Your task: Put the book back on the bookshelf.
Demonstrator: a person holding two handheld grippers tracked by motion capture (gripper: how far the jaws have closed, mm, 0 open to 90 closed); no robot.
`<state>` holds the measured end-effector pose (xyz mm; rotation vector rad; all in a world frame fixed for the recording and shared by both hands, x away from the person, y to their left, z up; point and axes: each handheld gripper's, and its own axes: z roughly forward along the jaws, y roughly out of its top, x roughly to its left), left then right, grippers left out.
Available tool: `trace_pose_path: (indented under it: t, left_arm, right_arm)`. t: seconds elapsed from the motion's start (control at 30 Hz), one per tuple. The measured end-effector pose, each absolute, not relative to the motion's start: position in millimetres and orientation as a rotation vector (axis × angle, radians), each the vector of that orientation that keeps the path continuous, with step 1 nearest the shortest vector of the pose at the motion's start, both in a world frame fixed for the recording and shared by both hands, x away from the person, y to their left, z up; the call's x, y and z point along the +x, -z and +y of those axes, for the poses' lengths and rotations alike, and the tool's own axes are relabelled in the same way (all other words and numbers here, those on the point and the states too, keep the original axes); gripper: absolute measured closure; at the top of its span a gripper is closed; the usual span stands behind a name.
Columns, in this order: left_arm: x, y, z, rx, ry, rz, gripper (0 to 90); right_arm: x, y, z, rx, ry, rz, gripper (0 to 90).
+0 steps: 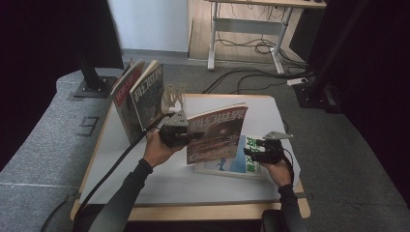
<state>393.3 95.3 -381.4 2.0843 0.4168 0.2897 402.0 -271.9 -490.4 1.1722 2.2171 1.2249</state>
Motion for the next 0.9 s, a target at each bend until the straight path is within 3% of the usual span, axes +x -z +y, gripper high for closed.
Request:
trace_pose_path:
  t: [0.37,0.67,0.9]
  left_arm:
    - [393.7,379.2,97.1,2.091,-0.28,0.456,84.1]
    - [395.4,374.6,100.7,2.062,-0.258,0.494,84.2]
    - [396.0,368.7,106.1,2.045,-0.254,0.526,84.3]
  right_arm:
    - [406.4,514.9,-262.2,1.131,-1.042,2.276,19.5]
    - [407.5,529.0,-260.0,1.145,-1.097,2.228,4.3]
    - [407.5,530.9,-261.1,1.147,-1.11,2.215,2.8]
